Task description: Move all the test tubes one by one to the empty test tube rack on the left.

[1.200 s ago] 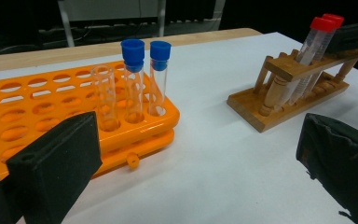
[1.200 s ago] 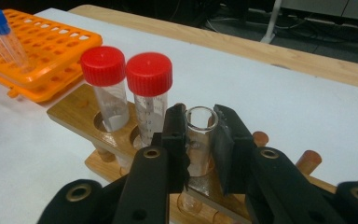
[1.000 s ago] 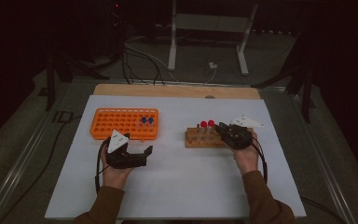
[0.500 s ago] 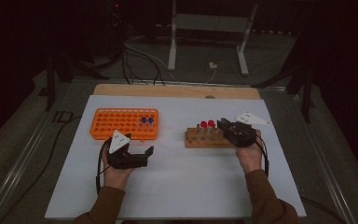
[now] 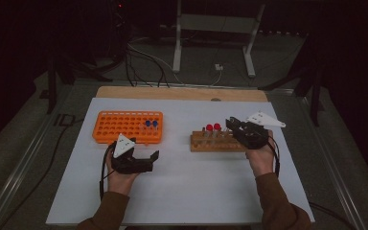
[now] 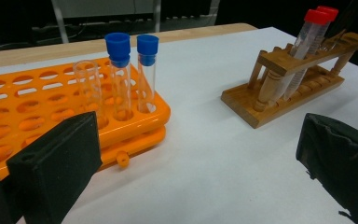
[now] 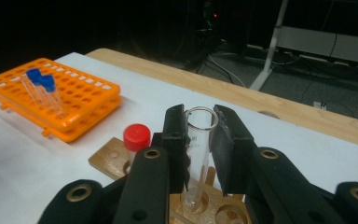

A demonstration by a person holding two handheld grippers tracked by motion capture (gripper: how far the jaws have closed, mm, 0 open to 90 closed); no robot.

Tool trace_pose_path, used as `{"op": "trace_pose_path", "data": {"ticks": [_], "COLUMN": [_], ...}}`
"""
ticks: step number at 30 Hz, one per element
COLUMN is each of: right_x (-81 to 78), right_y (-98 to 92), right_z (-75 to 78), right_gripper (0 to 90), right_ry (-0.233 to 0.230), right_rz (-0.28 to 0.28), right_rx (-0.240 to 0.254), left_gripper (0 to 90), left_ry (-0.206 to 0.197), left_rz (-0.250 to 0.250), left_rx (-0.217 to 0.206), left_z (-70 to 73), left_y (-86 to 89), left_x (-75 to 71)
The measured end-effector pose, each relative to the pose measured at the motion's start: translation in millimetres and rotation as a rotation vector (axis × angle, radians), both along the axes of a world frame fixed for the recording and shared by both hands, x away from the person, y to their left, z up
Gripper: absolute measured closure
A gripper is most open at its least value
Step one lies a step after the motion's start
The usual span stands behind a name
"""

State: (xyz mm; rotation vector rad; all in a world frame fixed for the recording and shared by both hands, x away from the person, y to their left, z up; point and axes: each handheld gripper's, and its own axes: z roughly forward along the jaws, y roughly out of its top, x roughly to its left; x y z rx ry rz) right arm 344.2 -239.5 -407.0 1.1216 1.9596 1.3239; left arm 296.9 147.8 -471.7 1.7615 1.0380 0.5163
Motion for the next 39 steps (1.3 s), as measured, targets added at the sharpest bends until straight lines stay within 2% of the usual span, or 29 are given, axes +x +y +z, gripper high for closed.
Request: {"op": "trace_pose_path", "data": {"ticks": [6, 15, 20, 25, 31, 39], "right_x": [-4.9, -12.3, -15.6, -18.2, -20.0, -22.0], "right_y": [1.5, 10.0, 12.8, 16.3, 23.1, 33.8], "right_z": [4.5, -1.5, -5.5, -10.1, -15.1, -20.0], "right_gripper": [76.1, 76.1, 76.1, 76.0, 76.0, 76.0], "right_ry": [0.000, 0.014, 0.024, 0.036, 0.048, 0.062], "right_rz": [0.033, 0.081, 0.097, 0.113, 0.134, 0.165], "right_rx": [0.016, 0.003, 0.013, 0.014, 0.012, 0.008], "left_gripper": [0.5, 0.5, 0.5, 0.5, 0.5, 0.5], "left_ry": [0.001, -0.002, -0.011, -0.018, -0.045, -0.037], "left_rz": [-0.009, -0.026, -0.049, -0.076, -0.113, -0.143], "left_rx": [0.003, 0.020, 0.037, 0.022, 0.027, 0.024], "left_z": [0.5, 2.7, 5.8, 6.9, 6.4, 7.1], "left_y": [-4.9, -18.0, -26.4, -35.2, -46.1, -58.4], "left_x": [0.2, 2.3, 3.5, 5.3, 6.4, 8.4]}}
